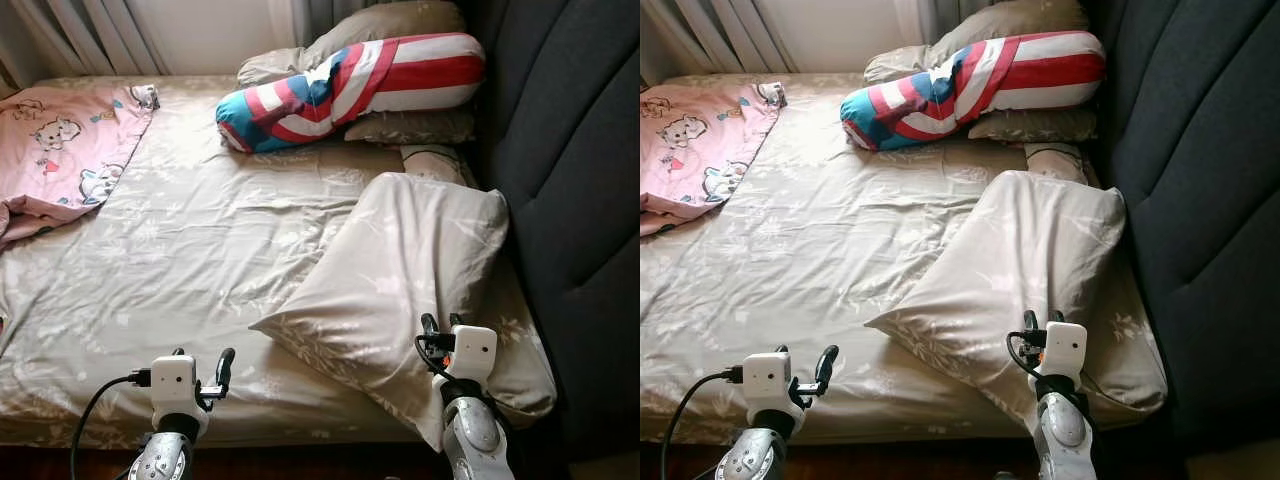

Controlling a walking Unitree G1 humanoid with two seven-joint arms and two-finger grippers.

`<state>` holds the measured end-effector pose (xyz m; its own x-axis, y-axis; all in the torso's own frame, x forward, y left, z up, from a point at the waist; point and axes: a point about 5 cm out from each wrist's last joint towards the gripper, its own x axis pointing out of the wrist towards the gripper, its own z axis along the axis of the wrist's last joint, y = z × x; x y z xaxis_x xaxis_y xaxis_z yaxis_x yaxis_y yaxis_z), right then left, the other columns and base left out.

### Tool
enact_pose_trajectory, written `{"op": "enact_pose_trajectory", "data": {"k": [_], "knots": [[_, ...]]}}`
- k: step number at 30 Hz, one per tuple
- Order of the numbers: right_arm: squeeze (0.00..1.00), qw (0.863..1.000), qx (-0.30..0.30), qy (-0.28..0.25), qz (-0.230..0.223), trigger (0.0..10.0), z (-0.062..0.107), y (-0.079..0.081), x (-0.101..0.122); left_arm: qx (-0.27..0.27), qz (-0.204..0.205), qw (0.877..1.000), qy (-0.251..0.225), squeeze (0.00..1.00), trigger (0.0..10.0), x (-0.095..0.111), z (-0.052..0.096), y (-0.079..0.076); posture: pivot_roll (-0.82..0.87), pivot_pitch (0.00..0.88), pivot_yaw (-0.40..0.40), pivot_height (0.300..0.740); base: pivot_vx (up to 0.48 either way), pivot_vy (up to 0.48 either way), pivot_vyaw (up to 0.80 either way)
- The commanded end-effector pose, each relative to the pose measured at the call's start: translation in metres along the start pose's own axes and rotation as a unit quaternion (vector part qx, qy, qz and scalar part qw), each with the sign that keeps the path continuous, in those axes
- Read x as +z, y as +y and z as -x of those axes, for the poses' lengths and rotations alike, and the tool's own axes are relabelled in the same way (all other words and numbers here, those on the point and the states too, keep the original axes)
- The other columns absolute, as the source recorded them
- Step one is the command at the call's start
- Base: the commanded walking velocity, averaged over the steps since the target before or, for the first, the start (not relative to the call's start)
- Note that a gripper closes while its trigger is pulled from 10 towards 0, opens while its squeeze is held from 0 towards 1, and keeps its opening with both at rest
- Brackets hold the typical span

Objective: Clean up the room

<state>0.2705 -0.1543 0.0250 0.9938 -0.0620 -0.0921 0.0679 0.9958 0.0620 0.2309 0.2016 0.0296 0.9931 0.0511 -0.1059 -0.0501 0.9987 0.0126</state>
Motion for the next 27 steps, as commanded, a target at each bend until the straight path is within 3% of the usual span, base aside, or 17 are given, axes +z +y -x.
{"op": "enact_pose_trajectory", "data": {"k": [1, 7, 27], "knots": [[0.0, 1.0, 0.001, 0.012, -0.003, 10.0, 0.0009, 0.0019, -0.0037, 0.005, 0.003, 1.0, -0.001, 0.0, 10.0, 0.0025, -0.0007, 0.0012, -0.11, 0.167, 0.019, 0.682, 0.0, 0.0, 0.0], [0.0, 1.0, 0.004, 0.016, -0.005, 10.0, -0.0009, 0.0025, -0.0042, 0.005, 0.003, 1.0, -0.001, 0.0, 10.0, 0.0025, -0.0015, 0.0003, -0.11, 0.163, 0.018, 0.663, 0.0, 0.0, 0.0], [0.0, 0.999, 0.021, 0.024, -0.015, 10.0, -0.004, 0.0014, -0.0088, 0.01, 0.006, 1.0, -0.005, 0.0, 10.0, 0.0049, -0.0061, -0.0033, -0.11, 0.156, 0.013, 0.663, 0.0, 0.0, 0.0]]}}
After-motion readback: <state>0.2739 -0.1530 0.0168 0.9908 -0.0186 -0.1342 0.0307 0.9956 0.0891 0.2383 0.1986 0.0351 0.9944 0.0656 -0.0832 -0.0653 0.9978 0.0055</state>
